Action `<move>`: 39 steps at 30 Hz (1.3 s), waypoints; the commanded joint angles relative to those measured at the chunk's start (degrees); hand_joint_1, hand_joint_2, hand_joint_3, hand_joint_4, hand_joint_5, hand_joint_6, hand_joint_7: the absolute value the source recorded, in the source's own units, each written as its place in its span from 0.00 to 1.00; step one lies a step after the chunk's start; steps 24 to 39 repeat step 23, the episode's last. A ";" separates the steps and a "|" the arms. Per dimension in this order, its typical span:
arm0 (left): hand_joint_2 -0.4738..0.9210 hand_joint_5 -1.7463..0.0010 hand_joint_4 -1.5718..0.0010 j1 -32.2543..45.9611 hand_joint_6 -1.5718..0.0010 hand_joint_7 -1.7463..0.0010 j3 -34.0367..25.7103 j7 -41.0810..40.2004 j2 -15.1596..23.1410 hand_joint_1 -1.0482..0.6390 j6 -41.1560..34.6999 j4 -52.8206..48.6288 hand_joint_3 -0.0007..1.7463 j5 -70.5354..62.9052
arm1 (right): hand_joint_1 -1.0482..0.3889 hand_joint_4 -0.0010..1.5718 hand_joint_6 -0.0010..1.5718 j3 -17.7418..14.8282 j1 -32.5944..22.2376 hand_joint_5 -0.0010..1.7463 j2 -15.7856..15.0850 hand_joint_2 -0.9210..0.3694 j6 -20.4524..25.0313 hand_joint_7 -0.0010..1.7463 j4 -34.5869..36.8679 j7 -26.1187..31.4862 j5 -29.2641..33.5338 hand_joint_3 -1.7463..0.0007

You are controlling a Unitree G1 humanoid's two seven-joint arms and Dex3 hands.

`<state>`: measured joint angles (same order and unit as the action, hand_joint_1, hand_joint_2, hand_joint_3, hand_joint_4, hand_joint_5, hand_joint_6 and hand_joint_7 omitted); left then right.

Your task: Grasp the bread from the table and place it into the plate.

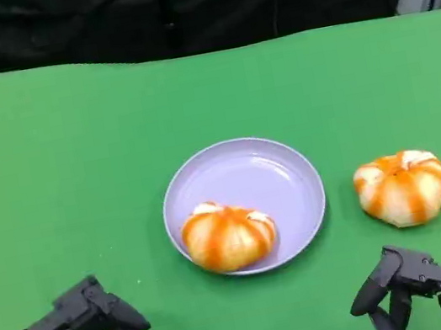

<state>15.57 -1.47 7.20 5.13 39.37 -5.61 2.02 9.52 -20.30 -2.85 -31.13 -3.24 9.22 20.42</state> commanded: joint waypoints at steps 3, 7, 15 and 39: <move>0.68 0.00 0.48 -1.03 0.53 0.07 -1.75 -2.14 -1.30 0.64 3.32 -2.84 0.71 -1.43 | 0.61 0.54 0.49 -0.52 -0.17 1.00 -0.59 0.38 -0.97 0.74 -0.36 0.19 -0.54 0.32; 0.69 0.00 0.47 -1.31 0.53 0.07 -1.88 -2.84 -1.52 0.63 3.49 -3.20 0.70 -2.96 | 0.59 0.55 0.49 -0.65 -0.15 1.00 -0.70 0.39 -1.10 0.75 -0.22 -0.04 -0.93 0.31; 0.65 0.00 0.46 -1.24 0.53 0.07 -1.87 -2.33 -0.99 0.63 3.84 -3.60 0.73 -3.19 | 0.61 0.56 0.49 -0.55 -0.91 1.00 -0.63 0.39 -1.43 0.74 -0.70 -0.18 -1.18 0.30; 0.66 0.00 0.48 -0.48 0.52 0.09 -1.64 -2.13 -0.89 0.63 2.94 -2.37 0.73 -3.09 | 0.64 0.49 0.48 -0.48 -1.66 0.97 -0.55 0.40 -0.92 0.70 -1.89 -0.81 -1.40 0.30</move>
